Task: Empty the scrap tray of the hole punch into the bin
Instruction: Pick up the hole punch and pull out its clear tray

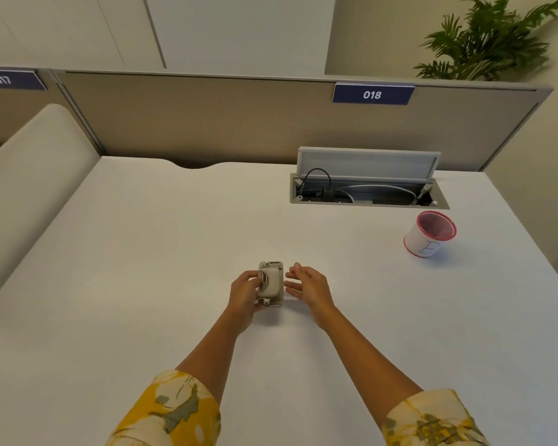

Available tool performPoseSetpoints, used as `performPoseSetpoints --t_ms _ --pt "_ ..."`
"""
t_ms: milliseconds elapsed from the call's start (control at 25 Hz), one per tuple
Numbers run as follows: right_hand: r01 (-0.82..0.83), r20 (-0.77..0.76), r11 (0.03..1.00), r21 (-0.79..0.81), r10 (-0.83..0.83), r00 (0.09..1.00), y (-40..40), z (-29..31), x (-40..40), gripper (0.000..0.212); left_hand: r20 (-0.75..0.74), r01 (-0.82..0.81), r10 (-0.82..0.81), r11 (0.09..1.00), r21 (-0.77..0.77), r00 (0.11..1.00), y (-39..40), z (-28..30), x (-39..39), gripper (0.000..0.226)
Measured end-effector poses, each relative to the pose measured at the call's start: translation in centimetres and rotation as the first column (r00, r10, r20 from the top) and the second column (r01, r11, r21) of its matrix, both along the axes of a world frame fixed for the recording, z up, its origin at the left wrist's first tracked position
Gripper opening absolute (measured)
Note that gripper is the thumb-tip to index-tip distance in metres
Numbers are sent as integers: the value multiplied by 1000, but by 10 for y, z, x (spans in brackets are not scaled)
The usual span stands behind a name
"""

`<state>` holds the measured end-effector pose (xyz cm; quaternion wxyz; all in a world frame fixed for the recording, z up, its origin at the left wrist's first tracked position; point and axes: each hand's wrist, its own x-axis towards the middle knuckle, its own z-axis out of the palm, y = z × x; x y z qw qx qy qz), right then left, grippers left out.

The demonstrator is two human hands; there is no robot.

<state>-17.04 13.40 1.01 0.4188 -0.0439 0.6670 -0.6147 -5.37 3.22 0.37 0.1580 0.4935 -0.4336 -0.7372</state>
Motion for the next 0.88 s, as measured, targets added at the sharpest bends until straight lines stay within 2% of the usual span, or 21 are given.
performPoseSetpoints --t_ms 240,440,720,800,880 --pt "6 -45 1000 -30 -7 999 1 4 -23 26 -76 97 -96 995 19 992 16 -1 -14 21" --pt "-5 169 999 -46 13 986 8 2 -35 22 -75 141 -139 990 26 988 14 -3 -15 20" --pt "82 302 997 -9 -76 950 8 4 -38 13 -100 148 -141 987 69 985 18 -1 -23 20" --pt "90 271 996 5 -87 959 7 8 -39 14 -103 138 -130 988 70 986 18 0 -25 20" --pt "103 111 994 48 -107 988 4 10 -35 15 -102 113 -106 992 64 989 18 0 -27 20"
